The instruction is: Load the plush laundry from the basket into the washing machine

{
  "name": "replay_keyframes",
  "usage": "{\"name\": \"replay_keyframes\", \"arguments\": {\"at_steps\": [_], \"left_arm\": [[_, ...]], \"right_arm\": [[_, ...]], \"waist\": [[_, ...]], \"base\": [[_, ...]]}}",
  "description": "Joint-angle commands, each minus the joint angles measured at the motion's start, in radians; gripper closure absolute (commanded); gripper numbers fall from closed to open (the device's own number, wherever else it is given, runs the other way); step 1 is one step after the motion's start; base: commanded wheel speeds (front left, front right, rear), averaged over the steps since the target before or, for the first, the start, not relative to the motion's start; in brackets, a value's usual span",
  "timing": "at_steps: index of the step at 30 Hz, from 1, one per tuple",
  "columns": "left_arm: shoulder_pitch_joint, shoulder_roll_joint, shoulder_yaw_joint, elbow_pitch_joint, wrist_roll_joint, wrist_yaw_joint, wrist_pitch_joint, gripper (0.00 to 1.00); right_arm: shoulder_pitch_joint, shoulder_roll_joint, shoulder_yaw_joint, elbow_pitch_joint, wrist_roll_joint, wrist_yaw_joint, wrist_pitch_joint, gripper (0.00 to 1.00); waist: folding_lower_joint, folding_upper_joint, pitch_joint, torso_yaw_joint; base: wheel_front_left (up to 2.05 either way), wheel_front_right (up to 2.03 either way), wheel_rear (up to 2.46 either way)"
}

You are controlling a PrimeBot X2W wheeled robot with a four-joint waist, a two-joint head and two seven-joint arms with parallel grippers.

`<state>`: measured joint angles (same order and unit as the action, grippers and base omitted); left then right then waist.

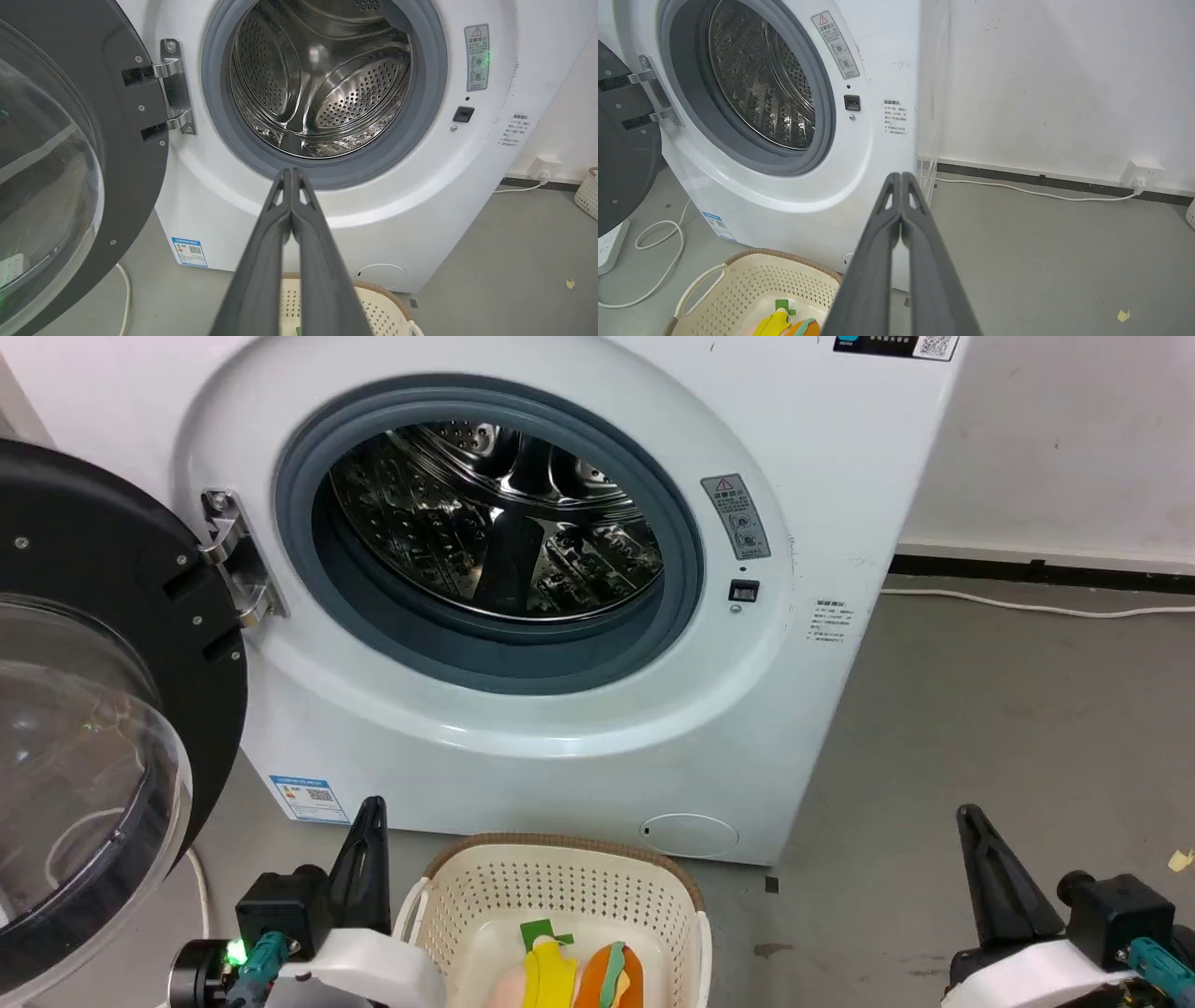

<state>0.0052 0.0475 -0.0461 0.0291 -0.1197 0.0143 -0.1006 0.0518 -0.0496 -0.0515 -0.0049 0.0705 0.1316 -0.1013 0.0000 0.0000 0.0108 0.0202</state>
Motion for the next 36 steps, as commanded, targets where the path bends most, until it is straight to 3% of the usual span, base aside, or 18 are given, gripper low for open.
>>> {"name": "replay_keyframes", "arguments": {"at_steps": [1,36], "left_arm": [[-0.003,0.002,0.007,-0.006,0.011,-0.005,0.005,1.0],[-0.005,0.002,0.035,-0.023,0.09,-0.012,0.074,1.0]], "right_arm": [[-0.015,0.0,0.005,0.003,-0.008,-0.001,0.005,1.0],[-0.042,-0.001,0.039,0.004,-0.053,-0.001,0.075,1.0]], "waist": [[0.0,0.0,0.0,-0.001],[0.0,0.0,-0.008,-0.015]], "base": [[0.0,0.0,0.0],[0.0,0.0,0.0]]}}
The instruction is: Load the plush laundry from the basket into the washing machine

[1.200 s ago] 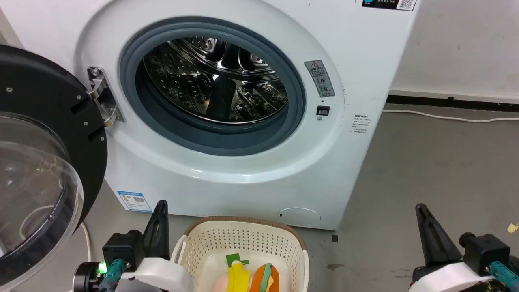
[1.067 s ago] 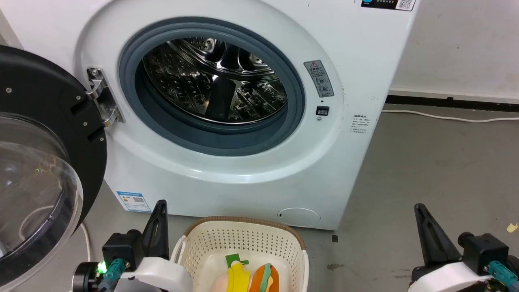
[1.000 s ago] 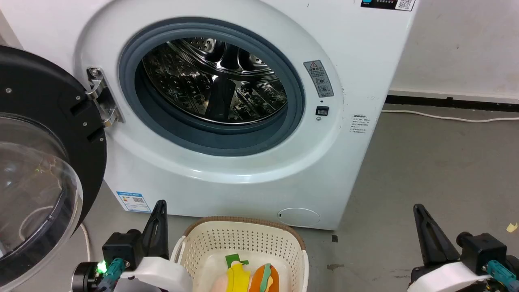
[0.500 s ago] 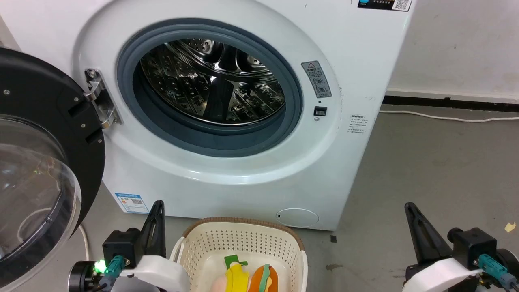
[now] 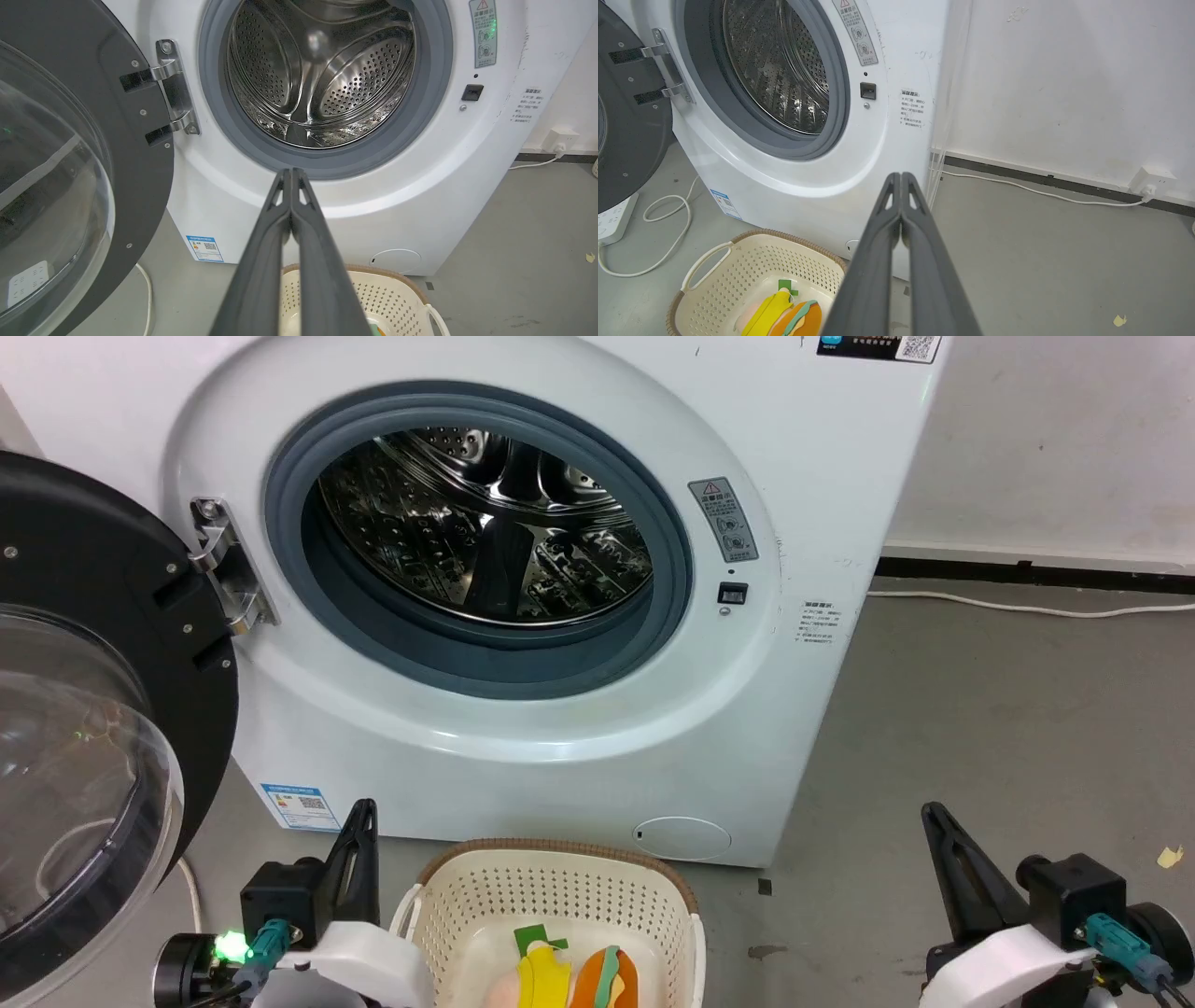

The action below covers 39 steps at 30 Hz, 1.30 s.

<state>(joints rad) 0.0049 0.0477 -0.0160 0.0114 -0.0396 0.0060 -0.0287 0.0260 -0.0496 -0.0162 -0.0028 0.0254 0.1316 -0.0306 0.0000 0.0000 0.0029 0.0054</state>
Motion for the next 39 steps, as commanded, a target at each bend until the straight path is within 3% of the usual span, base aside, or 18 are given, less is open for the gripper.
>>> {"name": "replay_keyframes", "arguments": {"at_steps": [1,12,13,39], "left_arm": [[-0.004,0.002,0.006,-0.005,0.012,-0.004,0.004,1.0],[-0.005,0.003,0.015,-0.011,0.037,-0.006,0.027,1.0],[0.0,0.0,0.009,-0.006,0.031,0.0,0.024,0.0],[-0.044,0.014,-0.025,0.065,-0.009,-0.023,-0.012,0.0]], "right_arm": [[-0.017,-0.001,0.004,0.002,-0.01,-0.001,0.006,1.0],[-0.025,-0.001,0.015,0.003,-0.024,-0.001,0.029,1.0],[-0.014,0.0,0.013,0.001,-0.018,0.0,0.027,0.0],[-0.033,0.0,-0.004,-0.002,0.042,0.0,-0.017,0.0]], "waist": [[0.0,0.0,0.0,0.0],[0.0,0.0,-0.003,-0.005],[0.0,0.0,-0.003,-0.005],[0.0,0.0,0.078,-0.037]], "base": [[0.0,0.0,0.0],[0.0,0.0,0.0],[0.0,0.0,0.0],[0.0,0.0,0.0]]}}
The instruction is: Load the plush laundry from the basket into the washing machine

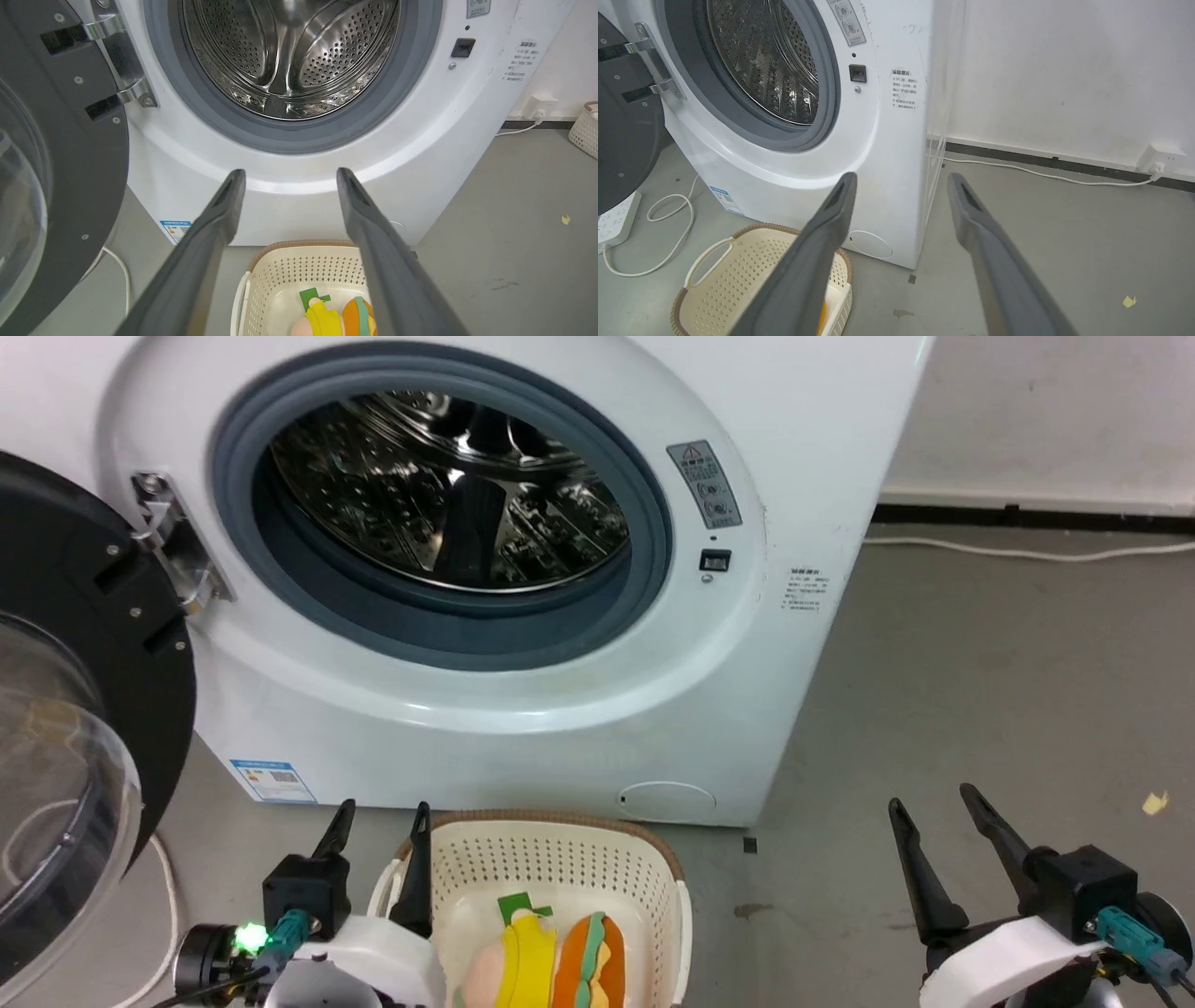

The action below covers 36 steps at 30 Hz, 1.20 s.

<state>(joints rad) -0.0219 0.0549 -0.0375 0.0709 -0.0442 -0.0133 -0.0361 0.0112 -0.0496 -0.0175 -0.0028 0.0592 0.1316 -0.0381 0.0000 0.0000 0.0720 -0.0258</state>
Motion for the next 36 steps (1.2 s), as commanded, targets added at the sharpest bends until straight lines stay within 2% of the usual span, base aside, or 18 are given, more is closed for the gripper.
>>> {"name": "replay_keyframes", "arguments": {"at_steps": [1,27,36], "left_arm": [[-0.023,0.009,-0.008,0.013,-0.007,-0.005,-0.003,0.0],[-0.199,0.105,-0.138,0.3,-0.128,-0.033,0.047,0.0],[-0.289,0.18,-0.202,0.409,-0.202,-0.044,0.094,0.0]], "right_arm": [[-0.02,0.0,-0.003,-0.003,0.012,0.0,-0.012,0.0],[-0.081,0.0,-0.009,-0.015,0.095,0.0,-0.064,0.0],[-0.106,0.0,-0.011,-0.03,0.142,0.0,-0.085,0.0]], "waist": [[0.0,0.0,0.017,-0.009],[0.0,0.0,0.23,-0.102],[0.0,0.0,0.334,-0.152]], "base": [[0.0,0.0,0.0],[0.0,0.0,0.0],[0.0,0.0,0.0]]}}
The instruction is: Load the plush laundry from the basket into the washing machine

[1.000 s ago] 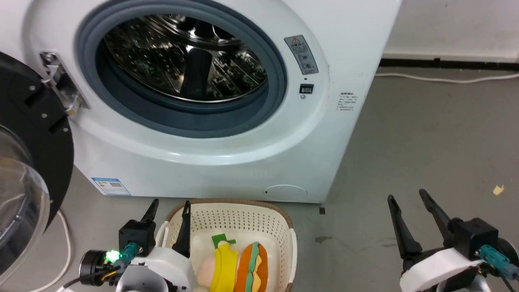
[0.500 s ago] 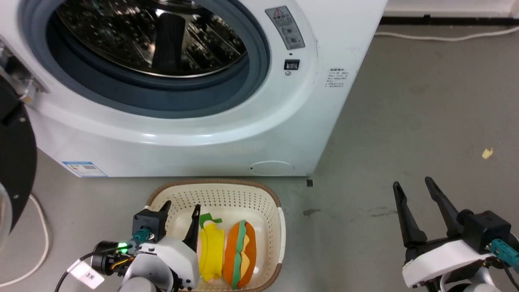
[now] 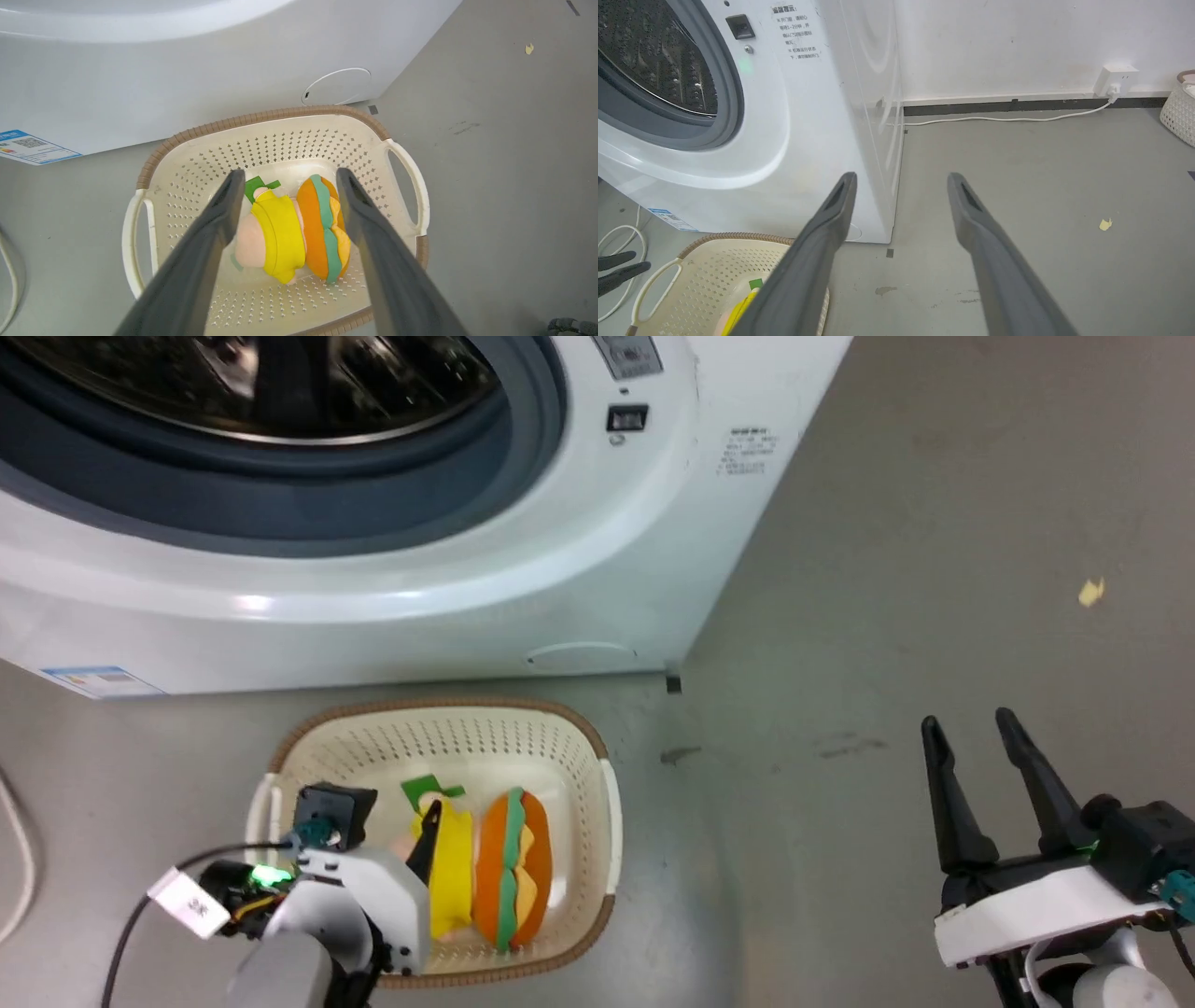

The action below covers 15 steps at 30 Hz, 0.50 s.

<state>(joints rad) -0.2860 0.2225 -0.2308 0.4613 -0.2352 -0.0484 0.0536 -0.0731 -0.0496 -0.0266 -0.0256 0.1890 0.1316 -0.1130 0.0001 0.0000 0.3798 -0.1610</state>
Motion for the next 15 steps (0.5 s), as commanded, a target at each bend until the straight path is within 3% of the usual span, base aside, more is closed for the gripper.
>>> {"name": "replay_keyframes", "arguments": {"at_steps": [1,15], "left_arm": [[-0.025,0.013,-0.009,0.019,-0.011,-0.009,0.004,0.0],[-0.178,0.077,-0.081,0.184,-0.072,-0.023,0.072,0.0]], "right_arm": [[-0.022,0.0,-0.002,-0.007,0.012,0.0,-0.01,0.0],[-0.059,0.0,-0.017,-0.038,0.064,-0.001,-0.039,0.0]], "waist": [[-0.0001,0.0,0.026,-0.017],[-0.0001,0.0,0.17,-0.071]], "base": [[0.0,0.0,0.0],[0.0,0.0,0.0]]}}
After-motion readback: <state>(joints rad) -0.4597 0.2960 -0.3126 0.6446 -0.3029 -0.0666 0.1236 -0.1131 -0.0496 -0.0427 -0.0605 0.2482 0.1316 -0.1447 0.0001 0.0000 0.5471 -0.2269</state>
